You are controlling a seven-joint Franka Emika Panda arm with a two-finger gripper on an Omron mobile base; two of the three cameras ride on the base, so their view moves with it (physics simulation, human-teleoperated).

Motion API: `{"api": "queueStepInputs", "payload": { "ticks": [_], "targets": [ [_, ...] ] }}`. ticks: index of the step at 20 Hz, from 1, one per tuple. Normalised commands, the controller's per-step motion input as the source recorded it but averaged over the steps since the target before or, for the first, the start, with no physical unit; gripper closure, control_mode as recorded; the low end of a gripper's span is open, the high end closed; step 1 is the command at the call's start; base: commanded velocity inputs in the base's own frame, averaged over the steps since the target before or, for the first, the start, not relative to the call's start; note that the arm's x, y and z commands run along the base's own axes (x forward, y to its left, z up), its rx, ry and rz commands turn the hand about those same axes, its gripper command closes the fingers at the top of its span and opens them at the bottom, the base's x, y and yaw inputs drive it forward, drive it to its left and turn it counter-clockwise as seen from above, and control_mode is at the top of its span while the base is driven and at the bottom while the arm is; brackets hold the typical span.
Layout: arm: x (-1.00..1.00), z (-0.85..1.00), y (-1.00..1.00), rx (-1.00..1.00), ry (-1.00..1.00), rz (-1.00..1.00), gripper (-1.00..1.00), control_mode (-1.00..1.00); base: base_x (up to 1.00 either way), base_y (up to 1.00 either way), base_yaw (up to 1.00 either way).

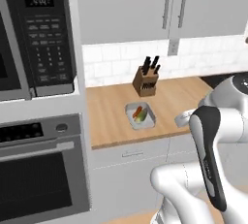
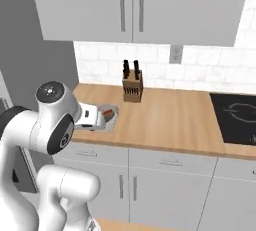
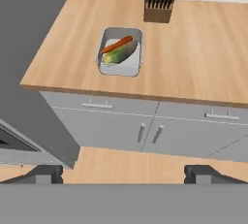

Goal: Take the meat container that has the steak and place it on the second highest rack of the freezer. Then take the vegetable container that has the cucumber and carrot and place it on the highest rack of the freezer.

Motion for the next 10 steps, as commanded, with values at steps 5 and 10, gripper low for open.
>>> {"api": "queueStepInputs", "payload": {
  "ticks": [5,10],
  "targets": [
    [0.0,0.0,0.0,0.0,0.0,0.0,-1.0,1.0,0.5,-0.17,0.34],
    [0.0,0.0,0.0,0.0,0.0,0.0,-1.0,1.0,0.65,-0.21,0.09]
  ]
}}
